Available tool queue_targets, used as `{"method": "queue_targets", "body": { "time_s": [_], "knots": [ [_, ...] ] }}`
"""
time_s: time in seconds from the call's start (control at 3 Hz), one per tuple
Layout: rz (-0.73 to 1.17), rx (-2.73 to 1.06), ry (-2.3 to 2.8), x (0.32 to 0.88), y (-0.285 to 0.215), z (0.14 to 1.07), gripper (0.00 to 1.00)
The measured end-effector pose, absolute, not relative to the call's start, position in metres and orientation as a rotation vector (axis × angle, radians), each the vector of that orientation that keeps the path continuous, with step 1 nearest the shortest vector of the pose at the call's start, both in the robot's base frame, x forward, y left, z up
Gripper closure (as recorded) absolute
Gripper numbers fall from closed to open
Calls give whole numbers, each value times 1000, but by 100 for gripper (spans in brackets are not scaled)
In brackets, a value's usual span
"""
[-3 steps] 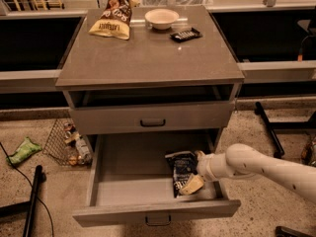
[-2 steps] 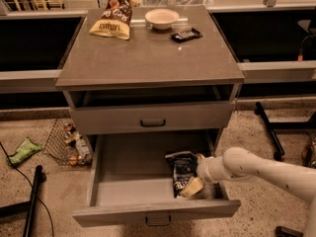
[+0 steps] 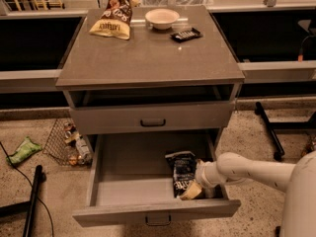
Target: Pick blue chip bag from middle drawer and place on counter
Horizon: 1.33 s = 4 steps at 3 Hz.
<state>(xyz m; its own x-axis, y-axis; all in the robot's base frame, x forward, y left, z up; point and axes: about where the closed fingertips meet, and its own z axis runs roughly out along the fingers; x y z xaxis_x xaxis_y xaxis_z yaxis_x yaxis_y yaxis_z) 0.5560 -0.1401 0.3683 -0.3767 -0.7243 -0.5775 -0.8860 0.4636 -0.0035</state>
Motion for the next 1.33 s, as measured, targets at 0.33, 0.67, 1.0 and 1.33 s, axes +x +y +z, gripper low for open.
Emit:
{"method": "queue_targets", "body": {
  "time_s": [0.33,0.67,1.0,1.33],
  "knots": [
    [392,-1347,2230,556,-140,356,19],
    [372,-1345,2235,557,-143,352,42],
    [371,-1345,2235,557,-144,352,65],
    [354,-1332,2116,557,-151,398,96]
  ]
}}
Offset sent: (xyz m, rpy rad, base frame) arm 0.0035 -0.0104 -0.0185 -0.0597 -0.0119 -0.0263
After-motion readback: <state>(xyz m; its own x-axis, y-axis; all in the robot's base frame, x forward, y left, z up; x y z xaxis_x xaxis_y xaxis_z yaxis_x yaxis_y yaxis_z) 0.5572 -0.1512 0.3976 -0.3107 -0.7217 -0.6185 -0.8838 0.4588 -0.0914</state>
